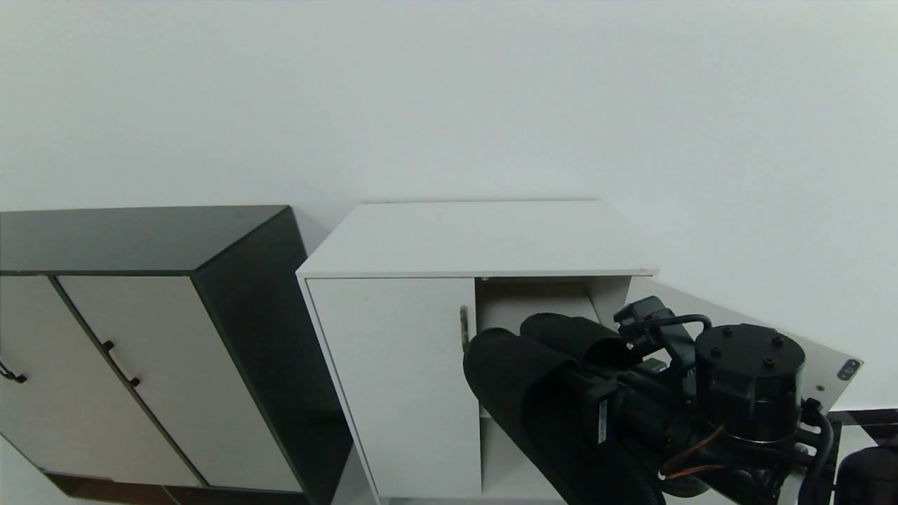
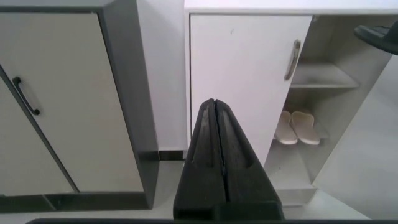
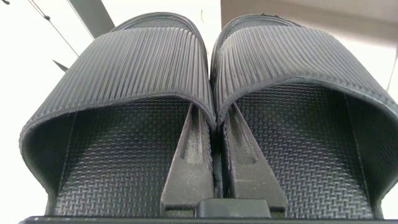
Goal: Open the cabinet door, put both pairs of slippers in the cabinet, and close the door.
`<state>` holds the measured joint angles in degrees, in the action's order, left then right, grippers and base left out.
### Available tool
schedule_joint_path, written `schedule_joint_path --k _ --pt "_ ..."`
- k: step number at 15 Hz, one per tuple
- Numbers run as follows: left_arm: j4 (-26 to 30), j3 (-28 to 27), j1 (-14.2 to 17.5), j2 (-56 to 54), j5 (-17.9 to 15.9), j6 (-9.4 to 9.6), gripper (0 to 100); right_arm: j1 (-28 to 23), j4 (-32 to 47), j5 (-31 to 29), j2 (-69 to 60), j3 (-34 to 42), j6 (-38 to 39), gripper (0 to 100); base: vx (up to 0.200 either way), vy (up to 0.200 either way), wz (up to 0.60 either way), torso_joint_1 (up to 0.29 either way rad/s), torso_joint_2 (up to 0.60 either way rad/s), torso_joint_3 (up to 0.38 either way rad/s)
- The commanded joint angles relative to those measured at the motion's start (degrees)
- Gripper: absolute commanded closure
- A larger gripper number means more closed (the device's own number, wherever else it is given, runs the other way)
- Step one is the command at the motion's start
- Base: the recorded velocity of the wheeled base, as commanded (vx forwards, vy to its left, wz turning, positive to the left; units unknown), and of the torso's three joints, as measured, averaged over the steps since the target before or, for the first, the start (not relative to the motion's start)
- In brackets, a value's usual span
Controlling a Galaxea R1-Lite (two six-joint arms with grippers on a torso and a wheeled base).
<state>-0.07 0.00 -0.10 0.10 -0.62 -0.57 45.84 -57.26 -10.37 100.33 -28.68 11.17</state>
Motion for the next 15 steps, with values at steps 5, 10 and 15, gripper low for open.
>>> schedule_joint_path --k 5,10,15 --pt "-0.01 0.0 0.01 -0.01 0.01 -0.04 100 0.04 -0.05 0.0 0.39 0.03 0.0 100 0.0 0.0 0.0 -0.254 0.53 0.266" --pt "-0.01 0.0 0.01 -0.01 0.01 -0.04 100 0.04 -0.05 0.09 0.57 0.38 0.0 100 0.0 0.0 0.0 -0.244 0.49 0.244" --pt "-0.01 0.0 0.01 -0.01 0.01 -0.04 100 0.04 -0.57 0.09 0.92 0.38 0.08 100 0.0 0.0 0.0 -0.235 0.48 0.242"
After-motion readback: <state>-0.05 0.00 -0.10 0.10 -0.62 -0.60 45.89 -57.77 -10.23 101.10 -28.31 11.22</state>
